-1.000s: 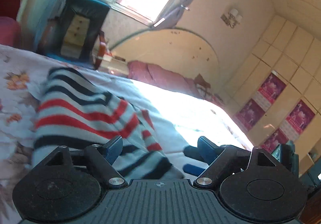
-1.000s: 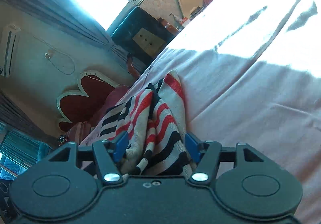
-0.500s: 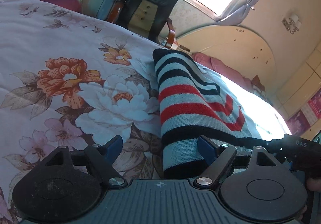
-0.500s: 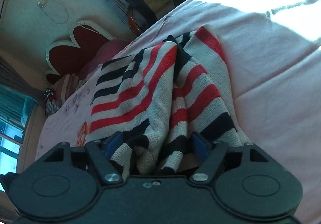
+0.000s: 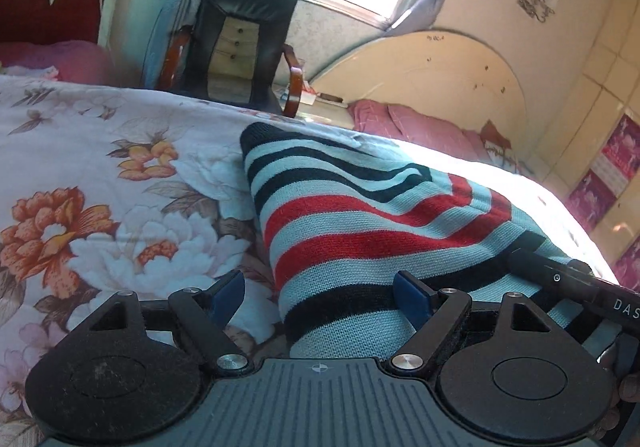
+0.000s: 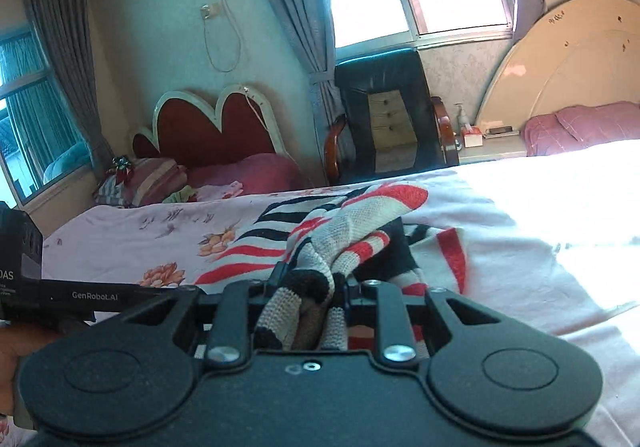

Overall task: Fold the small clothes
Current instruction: 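Fold the sweater in half with the right gripper toward the left gripper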

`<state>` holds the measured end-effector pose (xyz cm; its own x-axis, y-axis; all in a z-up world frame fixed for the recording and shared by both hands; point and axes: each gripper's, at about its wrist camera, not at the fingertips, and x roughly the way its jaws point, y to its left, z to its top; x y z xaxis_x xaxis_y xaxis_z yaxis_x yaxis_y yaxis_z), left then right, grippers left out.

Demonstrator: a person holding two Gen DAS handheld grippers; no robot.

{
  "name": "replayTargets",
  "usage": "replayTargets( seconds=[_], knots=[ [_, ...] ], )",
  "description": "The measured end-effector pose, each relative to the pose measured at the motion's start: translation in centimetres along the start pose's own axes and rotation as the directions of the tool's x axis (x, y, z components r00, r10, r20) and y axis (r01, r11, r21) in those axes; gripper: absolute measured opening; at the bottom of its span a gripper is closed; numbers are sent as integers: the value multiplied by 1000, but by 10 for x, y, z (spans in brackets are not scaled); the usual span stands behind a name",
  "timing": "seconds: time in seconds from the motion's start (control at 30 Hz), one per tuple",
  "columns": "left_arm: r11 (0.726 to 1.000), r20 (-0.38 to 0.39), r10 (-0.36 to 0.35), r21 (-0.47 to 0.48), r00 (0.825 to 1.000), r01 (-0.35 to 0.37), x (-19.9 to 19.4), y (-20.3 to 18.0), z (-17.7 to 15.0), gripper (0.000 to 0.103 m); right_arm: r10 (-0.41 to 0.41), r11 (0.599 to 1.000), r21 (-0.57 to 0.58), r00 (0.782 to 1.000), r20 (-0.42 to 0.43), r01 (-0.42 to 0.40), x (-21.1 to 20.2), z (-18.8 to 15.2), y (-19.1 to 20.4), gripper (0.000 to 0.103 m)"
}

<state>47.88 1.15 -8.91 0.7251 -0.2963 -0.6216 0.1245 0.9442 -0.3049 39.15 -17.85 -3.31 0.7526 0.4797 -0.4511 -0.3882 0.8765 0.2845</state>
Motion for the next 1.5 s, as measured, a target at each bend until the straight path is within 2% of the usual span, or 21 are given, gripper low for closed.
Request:
replayTargets(
  seconds=[0.07, 0.13, 0.17, 0.33, 0.43, 0.53, 0.6, 0.7, 0.77, 0.83, 0.9, 1.0, 1.07, 1.1, 1.13, 1.2, 1.27, 1.3, 1.33, 1.4, 1.5],
  knots=[
    [997, -42, 27, 79, 999, -24, 12, -16, -2, 81, -25, 999, 47, 999, -33, 27, 8, -13, -22, 24],
    [993, -77, 23, 117, 997, -13, 21, -28, -5, 81, -63, 993, 95, 993, -98, 73, 17, -31, -40, 23],
    [992, -77, 18, 123, 997, -8, 23, -30, -7, 81, -57, 991, 117, 993, -102, 69, 16, -38, -44, 24],
    [996, -60, -2, 88, 998, 8, 8, -25, -5, 81, -63, 976, 199, 992, -105, 83, 9, -32, -45, 29],
    [995, -15, 0, 98, 1000, 1, -17, -19, -8, 81, -103, 970, 212, 992, -66, 115, -15, -25, -42, 36],
    [997, 4, -4, 80, 1000, 3, -35, -8, -16, 81, -100, 966, 234, 993, -57, 111, -38, -22, -41, 36],
    [997, -4, -5, 71, 1000, 6, -37, -4, -21, 81, -82, 973, 212, 994, -67, 95, -43, -21, -34, 35],
    [999, -29, -2, 50, 1000, 3, -33, -4, -28, 81, -113, 980, 144, 980, -164, 137, -28, -24, -19, 32],
    [999, -35, 2, 54, 999, 0, -29, -7, -29, 81, -152, 982, 77, 961, -231, 174, -16, -32, -9, 13],
    [998, -23, 10, 69, 1000, -9, -30, -13, -28, 81, -182, 979, 47, 958, -220, 196, -16, -38, -5, 8],
    [994, -33, 32, 103, 999, -28, -28, -19, -29, 81, -184, 978, 59, 964, -190, 199, -23, -39, -6, 7],
    [992, -92, 33, 122, 995, -21, -13, -25, -34, 81, -232, 967, 51, 944, -236, 250, -17, -54, -14, 6],
    [989, -89, 31, 145, 996, -18, -13, -28, -33, 81, -223, 964, 88, 944, -241, 251, -15, -60, -20, 7],
    [989, -74, 22, 148, 997, -10, -17, -27, -29, 81, -221, 964, 92, 943, -247, 250, -16, -57, -19, 8],
    [988, -27, 6, 154, 1000, -2, -26, -25, -23, 81, -213, 965, 102, 949, -235, 241, -21, -52, -18, 11],
    [988, 27, -35, 151, 999, 30, -34, -21, -10, 81, -204, 969, 109, 967, -150, 221, -36, -39, -15, 17],
    [988, 50, -93, 132, 994, 85, -29, -17, 6, 81, -210, 973, 76, 972, -107, 218, -37, -23, -14, 17],
    [985, 53, -125, 125, 991, 117, -25, -16, 13, 78, -210, 974, 69, 972, -103, 218, -32, -15, -15, 16],
    [981, 57, -153, 126, 987, 145, -21, -18, 19, 66, -211, 974, 58, 972, -106, 218, -23, -6, -16, 16],
    [977, 15, -174, 128, 985, 171, -6, -22, 28, 58, -204, 978, 22, 974, -99, 207, -5, 5, -14, 14],
    [978, -38, -144, 148, 989, 148, 15, -31, 32, 58, -193, 981, -40, 971, -139, 189, 31, 13, -13, 14]
  ],
)
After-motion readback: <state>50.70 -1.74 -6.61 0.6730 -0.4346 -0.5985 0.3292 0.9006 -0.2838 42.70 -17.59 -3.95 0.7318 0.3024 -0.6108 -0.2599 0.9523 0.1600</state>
